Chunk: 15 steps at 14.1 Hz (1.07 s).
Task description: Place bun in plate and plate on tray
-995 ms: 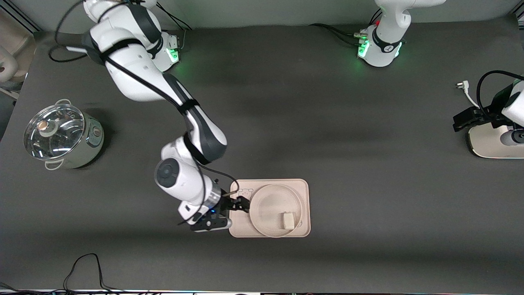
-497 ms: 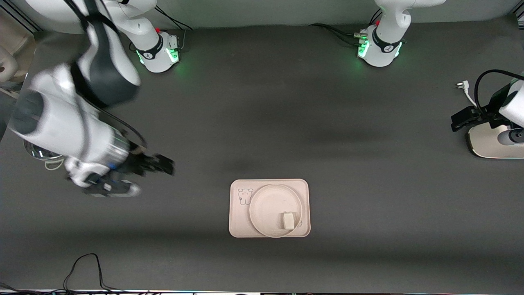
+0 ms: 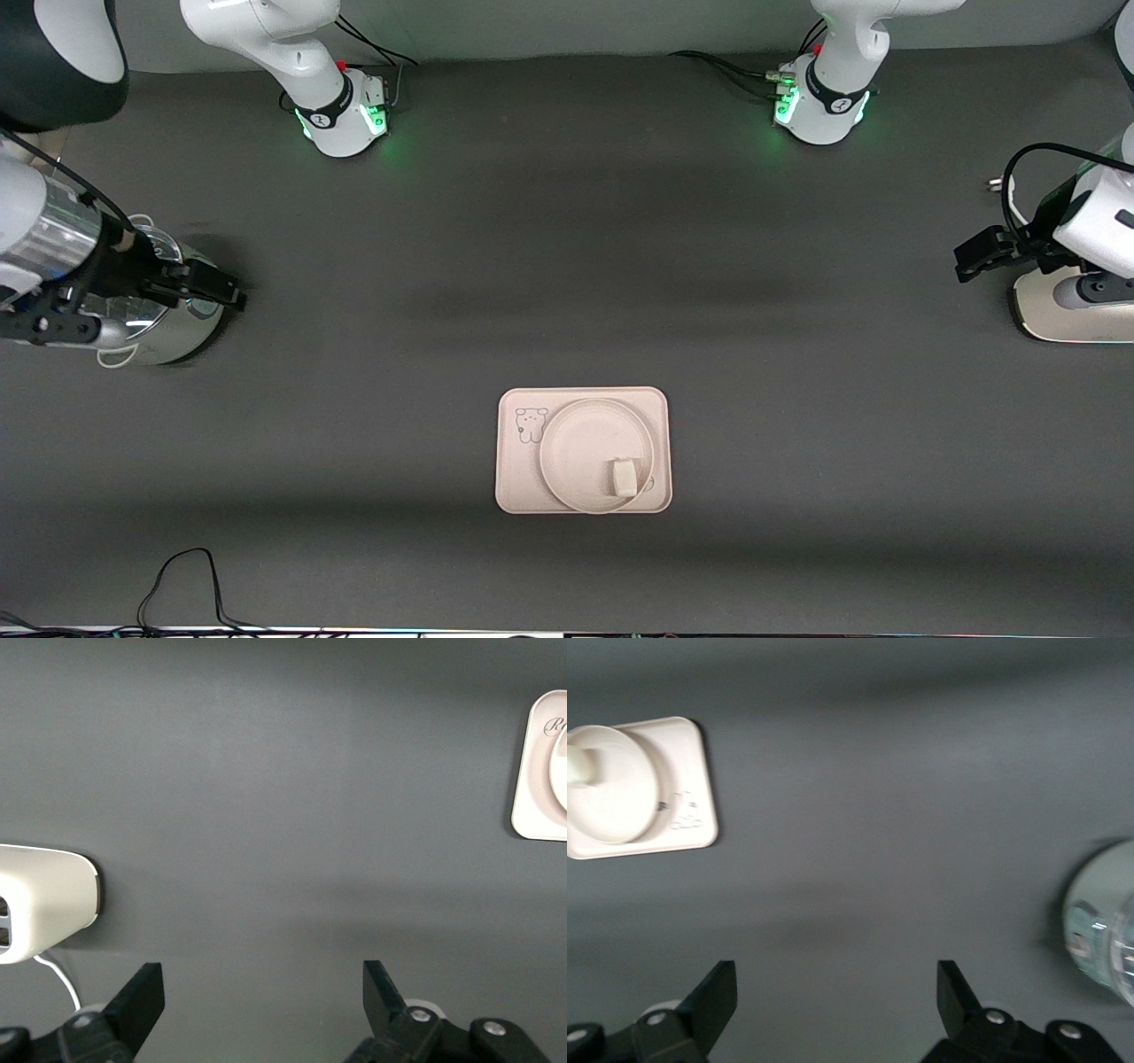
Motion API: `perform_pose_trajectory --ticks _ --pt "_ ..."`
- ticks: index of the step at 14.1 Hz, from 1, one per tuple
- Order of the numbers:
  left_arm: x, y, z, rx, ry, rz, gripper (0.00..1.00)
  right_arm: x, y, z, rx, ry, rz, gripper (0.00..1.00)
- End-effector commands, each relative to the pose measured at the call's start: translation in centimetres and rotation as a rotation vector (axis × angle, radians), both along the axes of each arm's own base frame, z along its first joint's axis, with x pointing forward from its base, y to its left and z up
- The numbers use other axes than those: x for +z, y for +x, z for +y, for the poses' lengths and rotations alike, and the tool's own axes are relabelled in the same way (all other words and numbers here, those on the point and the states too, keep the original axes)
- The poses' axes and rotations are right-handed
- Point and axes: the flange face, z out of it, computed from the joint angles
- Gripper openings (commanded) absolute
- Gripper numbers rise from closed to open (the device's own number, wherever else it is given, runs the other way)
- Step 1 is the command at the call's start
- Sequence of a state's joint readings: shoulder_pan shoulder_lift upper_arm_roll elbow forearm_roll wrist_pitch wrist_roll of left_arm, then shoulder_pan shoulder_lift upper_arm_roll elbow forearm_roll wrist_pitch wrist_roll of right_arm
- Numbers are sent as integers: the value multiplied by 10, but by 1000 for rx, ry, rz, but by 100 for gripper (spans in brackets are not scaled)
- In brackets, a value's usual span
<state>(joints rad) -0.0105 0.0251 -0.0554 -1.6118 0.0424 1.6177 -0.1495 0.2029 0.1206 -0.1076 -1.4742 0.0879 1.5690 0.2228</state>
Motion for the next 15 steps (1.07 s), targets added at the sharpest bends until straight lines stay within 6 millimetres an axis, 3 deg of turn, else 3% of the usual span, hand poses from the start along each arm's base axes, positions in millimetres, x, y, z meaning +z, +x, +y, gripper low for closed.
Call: perform_pose_trajectory --ticks 1,4,7,14,15 --pt "9 -3 -2 14 -2 -6 100 -7 -32 -4 26 -48 28 100" --pt "12 -3 -2 17 -3 -18 100 -24 -64 -10 37 -70 3 100" --pt "15 -1 -2 14 5 -30 100 -14 -83 -13 46 -81 -9 100" --pt "12 3 -11 2 4 -31 100 -14 -72 -20 16 -87 -15 100" --pt "12 5 -12 1 2 -43 100 -13 -72 -28 7 -87 -13 100"
